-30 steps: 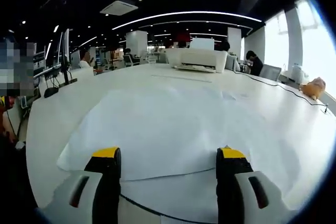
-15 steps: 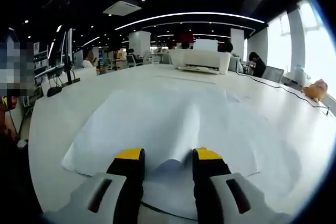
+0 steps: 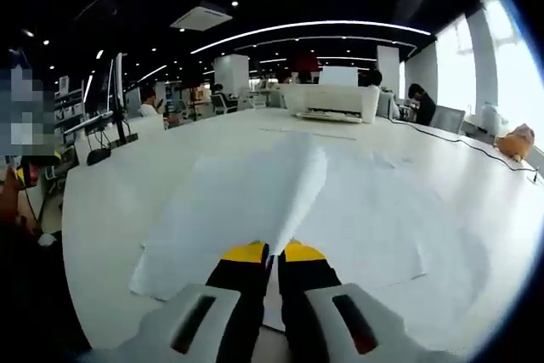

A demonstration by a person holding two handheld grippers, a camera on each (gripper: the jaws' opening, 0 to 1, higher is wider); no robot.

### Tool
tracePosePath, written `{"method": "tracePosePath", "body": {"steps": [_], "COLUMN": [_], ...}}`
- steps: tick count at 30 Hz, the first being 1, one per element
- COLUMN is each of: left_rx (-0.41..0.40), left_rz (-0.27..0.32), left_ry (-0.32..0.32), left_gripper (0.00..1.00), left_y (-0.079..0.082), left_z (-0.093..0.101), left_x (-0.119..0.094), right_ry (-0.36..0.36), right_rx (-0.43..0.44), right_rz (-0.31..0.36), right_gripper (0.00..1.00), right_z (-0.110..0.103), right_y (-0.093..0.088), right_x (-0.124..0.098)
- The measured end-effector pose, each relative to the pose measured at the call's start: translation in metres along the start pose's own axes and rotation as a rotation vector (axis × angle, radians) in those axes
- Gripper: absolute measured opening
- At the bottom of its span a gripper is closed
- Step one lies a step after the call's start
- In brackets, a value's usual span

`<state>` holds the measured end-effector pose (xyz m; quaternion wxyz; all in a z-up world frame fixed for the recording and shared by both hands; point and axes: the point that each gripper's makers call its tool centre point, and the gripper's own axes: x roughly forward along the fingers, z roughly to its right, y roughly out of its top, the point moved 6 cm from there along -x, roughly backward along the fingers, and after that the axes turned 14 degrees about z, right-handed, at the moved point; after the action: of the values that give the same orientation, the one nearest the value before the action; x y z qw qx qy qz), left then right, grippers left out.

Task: Organize the stack of printing papers by aligning and flattening the scattered papers on the table

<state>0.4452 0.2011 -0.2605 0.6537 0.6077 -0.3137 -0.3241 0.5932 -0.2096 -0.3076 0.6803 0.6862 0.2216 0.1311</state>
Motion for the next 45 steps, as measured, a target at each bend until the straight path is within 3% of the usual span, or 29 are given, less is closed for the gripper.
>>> {"method": "tracePosePath", "body": {"steps": [10, 21, 45], "left_rx": [0.000, -0.021, -0.065], "left_rz": [0.002, 0.031, 0.057], "left_ry": [0.004, -0.001, 0.012], "left_gripper": [0.69, 0.72, 0.74], "left_y": [-0.001, -0.002, -0.006], "left_z": [0.000, 0.000, -0.007], "left_x": [-0.002, 0.000, 0.002], "right_ry": [0.023, 0.104, 0.234], "right_rx": [-0.014, 0.016, 0.040], "right_rz": [0.147, 0.268, 0.413], "right_gripper": [0.00, 0.00, 0.00], "right_z": [-0.020, -0.051, -0.094], "right_y": [0.039, 0.077, 0.134], "right_x": [-0.015, -0.027, -0.036]}}
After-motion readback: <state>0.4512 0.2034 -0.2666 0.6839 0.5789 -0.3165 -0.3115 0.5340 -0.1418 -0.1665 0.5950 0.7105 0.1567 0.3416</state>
